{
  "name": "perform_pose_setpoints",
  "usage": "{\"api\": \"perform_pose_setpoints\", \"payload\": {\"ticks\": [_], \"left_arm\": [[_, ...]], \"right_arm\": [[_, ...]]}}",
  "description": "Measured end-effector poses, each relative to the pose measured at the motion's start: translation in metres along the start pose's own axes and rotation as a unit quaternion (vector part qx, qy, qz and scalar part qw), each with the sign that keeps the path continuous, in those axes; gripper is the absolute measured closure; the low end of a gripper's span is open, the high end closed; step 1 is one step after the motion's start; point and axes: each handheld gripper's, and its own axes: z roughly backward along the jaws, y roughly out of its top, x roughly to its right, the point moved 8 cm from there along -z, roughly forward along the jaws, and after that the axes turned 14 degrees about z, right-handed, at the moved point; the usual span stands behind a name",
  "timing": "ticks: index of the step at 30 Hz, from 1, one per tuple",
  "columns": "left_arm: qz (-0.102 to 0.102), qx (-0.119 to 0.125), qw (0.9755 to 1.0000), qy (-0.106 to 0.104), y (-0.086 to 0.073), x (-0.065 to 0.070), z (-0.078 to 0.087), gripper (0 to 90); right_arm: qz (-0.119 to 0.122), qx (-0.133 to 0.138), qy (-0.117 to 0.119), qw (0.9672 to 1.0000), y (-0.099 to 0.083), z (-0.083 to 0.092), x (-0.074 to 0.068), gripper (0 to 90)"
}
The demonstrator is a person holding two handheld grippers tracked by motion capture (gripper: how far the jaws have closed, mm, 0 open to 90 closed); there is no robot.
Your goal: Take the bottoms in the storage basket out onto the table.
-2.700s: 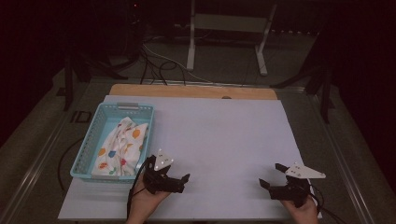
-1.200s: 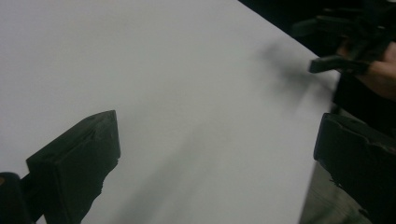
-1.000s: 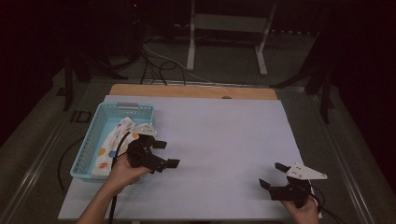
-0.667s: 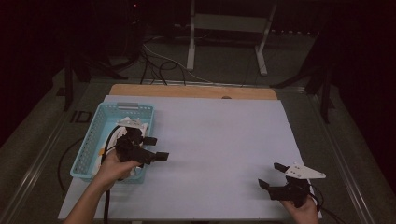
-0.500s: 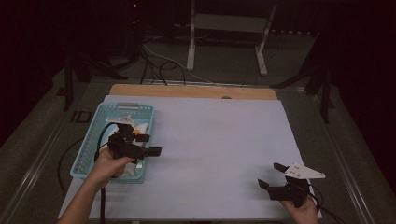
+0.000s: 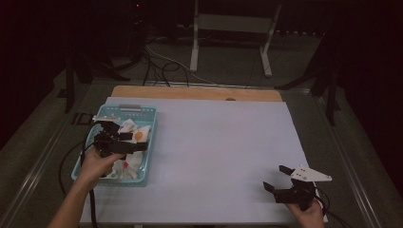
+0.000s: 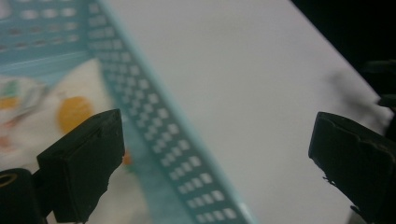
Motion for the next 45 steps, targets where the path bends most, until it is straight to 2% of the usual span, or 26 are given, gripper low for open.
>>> {"api": "perform_pose_setpoints", "payload": {"ticks": [4,8,13,17,21,24,26,29,31,34,35,36,37,40,45], "left_arm": [[0.008,0.003,0.9991,0.042,0.0,-0.017,0.001,4.5],[0.013,0.002,0.9962,0.087,-0.002,-0.033,0.0,4.2],[0.031,-0.005,0.9929,0.115,-0.004,-0.048,-0.004,4.2],[0.04,-0.003,0.9877,0.151,-0.002,-0.061,-0.005,4.2],[0.047,-0.014,0.9799,0.193,-0.003,-0.073,-0.01,4.5],[0.042,-0.032,0.9753,0.215,-0.007,-0.081,-0.015,4.6],[0.047,-0.039,0.9708,0.232,-0.008,-0.087,-0.018,6.3],[0.06,-0.042,0.9673,0.243,-0.008,-0.092,-0.02,13.0],[0.066,-0.046,0.9658,0.246,-0.008,-0.094,-0.021,13.2],[0.077,-0.059,0.9622,0.255,-0.01,-0.1,-0.022,13.3],[0.078,-0.064,0.96,0.261,-0.011,-0.102,-0.022,13.3],[0.08,-0.067,0.9567,0.272,-0.012,-0.104,-0.022,13.3],[0.083,-0.07,0.9554,0.275,-0.013,-0.106,-0.023,13.4],[0.087,-0.085,0.9528,0.278,-0.015,-0.109,-0.024,13.5],[0.096,-0.099,0.9514,0.276,-0.017,-0.11,-0.027,14.4]], "right_arm": [[0.002,0.0,0.002,1.0,0.0,0.0,0.0,9.9],[0.002,-0.001,0.003,1.0,0.0,-0.001,-0.001,9.9],[0.004,-0.001,0.004,1.0,0.0,-0.002,-0.001,9.9],[0.005,-0.003,0.005,1.0,0.0,-0.003,-0.001,9.9],[0.005,-0.002,0.006,1.0,0.0,-0.003,-0.002,9.9],[0.005,-0.002,0.006,1.0,0.0,-0.003,-0.002,9.8],[0.006,-0.002,0.008,1.0,0.0,-0.004,-0.002,9.9],[0.006,-0.002,0.008,0.9999,0.0,-0.004,-0.002,9.9],[0.006,-0.001,0.009,0.9999,0.0,-0.004,-0.002,9.9],[0.007,-0.001,0.008,0.9999,0.001,-0.004,-0.003,9.9],[0.007,-0.001,0.009,0.9999,0.001,-0.005,-0.003,9.9],[0.007,-0.001,0.011,0.9999,0.001,-0.005,-0.003,9.8],[0.008,-0.001,0.014,0.9999,0.001,-0.005,-0.004,9.9],[0.011,-0.003,0.014,0.9998,0.001,-0.006,-0.005,9.9],[0.01,0.0,0.017,0.9998,0.003,-0.007,-0.006,9.9]]}}
